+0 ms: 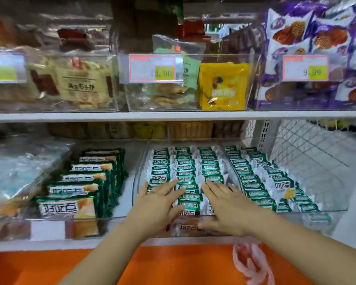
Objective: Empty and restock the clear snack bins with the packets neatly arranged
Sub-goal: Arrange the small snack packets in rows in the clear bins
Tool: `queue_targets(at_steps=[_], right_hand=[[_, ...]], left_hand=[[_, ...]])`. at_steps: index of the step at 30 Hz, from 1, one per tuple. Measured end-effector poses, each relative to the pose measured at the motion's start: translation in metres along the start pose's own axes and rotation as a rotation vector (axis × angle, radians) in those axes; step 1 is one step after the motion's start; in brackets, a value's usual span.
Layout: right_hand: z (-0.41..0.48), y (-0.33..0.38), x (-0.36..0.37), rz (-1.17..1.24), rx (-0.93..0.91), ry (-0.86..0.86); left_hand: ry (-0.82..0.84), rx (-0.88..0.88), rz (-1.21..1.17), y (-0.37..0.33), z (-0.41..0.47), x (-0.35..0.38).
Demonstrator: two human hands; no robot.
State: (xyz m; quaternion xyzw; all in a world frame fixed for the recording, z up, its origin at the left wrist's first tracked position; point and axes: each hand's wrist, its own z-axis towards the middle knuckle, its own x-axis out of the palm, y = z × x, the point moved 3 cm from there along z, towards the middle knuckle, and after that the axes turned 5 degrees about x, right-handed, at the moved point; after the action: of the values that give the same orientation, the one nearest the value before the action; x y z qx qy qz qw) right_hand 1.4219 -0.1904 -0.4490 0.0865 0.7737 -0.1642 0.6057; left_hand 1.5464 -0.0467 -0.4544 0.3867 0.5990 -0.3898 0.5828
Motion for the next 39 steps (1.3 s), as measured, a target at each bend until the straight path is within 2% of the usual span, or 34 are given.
queue_targets(at_steps=[3, 6, 8, 10, 11, 14, 19, 24, 31, 35, 39], right_hand=[[-0.010, 0.003, 0.005, -0.044, 0.015, 0.018], [-0.007, 0.005, -0.007, -0.010, 0.046, 0.063], [-0.003, 0.012, -0.027, 0.049, 0.052, -0.014], [0.003, 0.028, -0.044, 0.102, -0.004, -0.194], [0.006, 0.041, -0.048, 0.122, -0.050, -0.263], [0.024, 0.073, -0.040, 0.162, -0.121, -0.264], [0.049, 0.086, -0.046, 0.234, -0.057, -0.125], [0.065, 0.101, -0.056, 0.055, -0.115, -0.102], [0.075, 0.106, -0.060, 0.103, -0.216, -0.052], [0.066, 0.101, -0.045, 0.188, -0.279, -0.121], [0.058, 0.100, -0.033, 0.070, -0.354, -0.216]], left_hand=[[0.007, 0.040, 0.050, 0.002, 0.000, 0.000], [-0.066, 0.045, 0.054, 0.000, -0.003, 0.001], [-0.271, 0.062, 0.077, 0.005, -0.008, -0.013], [-0.507, 0.059, 0.092, 0.023, -0.015, -0.024], [-0.532, 0.039, 0.075, 0.034, -0.019, -0.027], [-0.493, -0.011, 0.069, 0.063, -0.026, -0.023], [-0.444, -0.016, -0.010, 0.080, -0.026, -0.014], [-0.490, 0.019, -0.073, 0.084, -0.022, -0.008], [-0.551, -0.004, -0.137, 0.089, -0.024, -0.005], [-0.550, 0.015, -0.194, 0.092, -0.023, 0.000], [-0.568, 0.030, -0.246, 0.094, -0.021, 0.005]])
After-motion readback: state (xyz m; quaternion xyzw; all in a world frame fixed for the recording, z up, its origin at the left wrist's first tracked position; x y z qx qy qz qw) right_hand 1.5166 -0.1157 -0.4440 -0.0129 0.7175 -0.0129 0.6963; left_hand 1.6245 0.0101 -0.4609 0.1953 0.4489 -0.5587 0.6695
